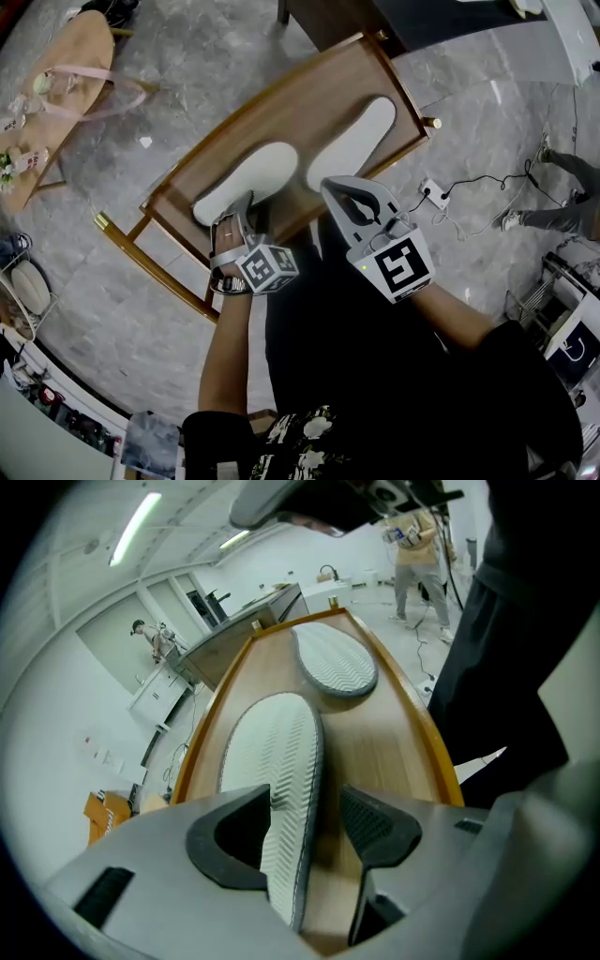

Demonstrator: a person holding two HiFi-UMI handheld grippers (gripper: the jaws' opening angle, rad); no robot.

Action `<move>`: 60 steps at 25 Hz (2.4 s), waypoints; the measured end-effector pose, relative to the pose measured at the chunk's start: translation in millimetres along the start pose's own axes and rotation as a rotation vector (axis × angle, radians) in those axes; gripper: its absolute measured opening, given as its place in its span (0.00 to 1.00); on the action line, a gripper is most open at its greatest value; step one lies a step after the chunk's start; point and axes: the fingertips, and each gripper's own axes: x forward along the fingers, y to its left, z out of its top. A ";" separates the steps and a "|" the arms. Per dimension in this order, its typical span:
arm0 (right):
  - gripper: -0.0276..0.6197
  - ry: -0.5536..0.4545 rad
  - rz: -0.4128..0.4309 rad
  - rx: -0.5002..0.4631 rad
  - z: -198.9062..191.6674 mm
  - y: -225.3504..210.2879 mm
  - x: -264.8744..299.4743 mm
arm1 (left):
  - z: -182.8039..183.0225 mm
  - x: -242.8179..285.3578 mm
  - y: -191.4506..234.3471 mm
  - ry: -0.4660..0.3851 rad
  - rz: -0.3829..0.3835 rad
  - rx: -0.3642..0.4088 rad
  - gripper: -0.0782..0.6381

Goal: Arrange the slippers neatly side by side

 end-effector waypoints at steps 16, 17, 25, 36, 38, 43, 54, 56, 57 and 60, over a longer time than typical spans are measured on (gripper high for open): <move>0.04 -0.005 0.007 -0.016 -1.6 0.4 -3.4 | 18.4 -19.8 17.0 -0.079 0.130 -0.071 0.22; 0.04 -0.008 0.008 -0.016 -0.8 0.4 -3.2 | 21.2 -23.3 18.5 -0.088 0.131 -0.089 0.21; 0.04 -0.025 0.038 -0.043 9.7 2.1 0.4 | 38.9 -46.7 33.9 -0.134 0.135 -0.207 0.16; 0.04 -0.010 0.092 -0.080 14.4 -4.3 11.3 | 52.1 -69.7 66.4 -0.184 0.152 -0.505 0.15; 0.04 -0.008 0.110 -0.091 15.1 -2.6 14.8 | 51.0 -76.3 74.2 -0.211 0.158 -0.628 0.15; 0.04 0.011 0.128 -0.085 11.0 -4.2 22.7 | 48.4 -81.6 89.3 -0.275 0.136 -0.904 0.15; 0.04 0.044 0.140 -0.076 8.3 -15.7 31.3 | 28.2 -68.5 102.4 -0.485 -0.034 -1.479 0.15; 0.04 0.054 0.147 -0.071 5.8 -15.2 33.9 | 23.7 -64.0 99.1 -0.467 -0.042 -1.489 0.15; 0.04 0.058 0.152 -0.068 5.1 -14.3 34.9 | 20.8 -61.8 97.2 -0.452 -0.039 -1.485 0.15; 0.04 0.070 0.163 -0.063 4.0 -12.4 37.0 | 11.0 -55.5 90.8 -0.410 -0.023 -1.479 0.15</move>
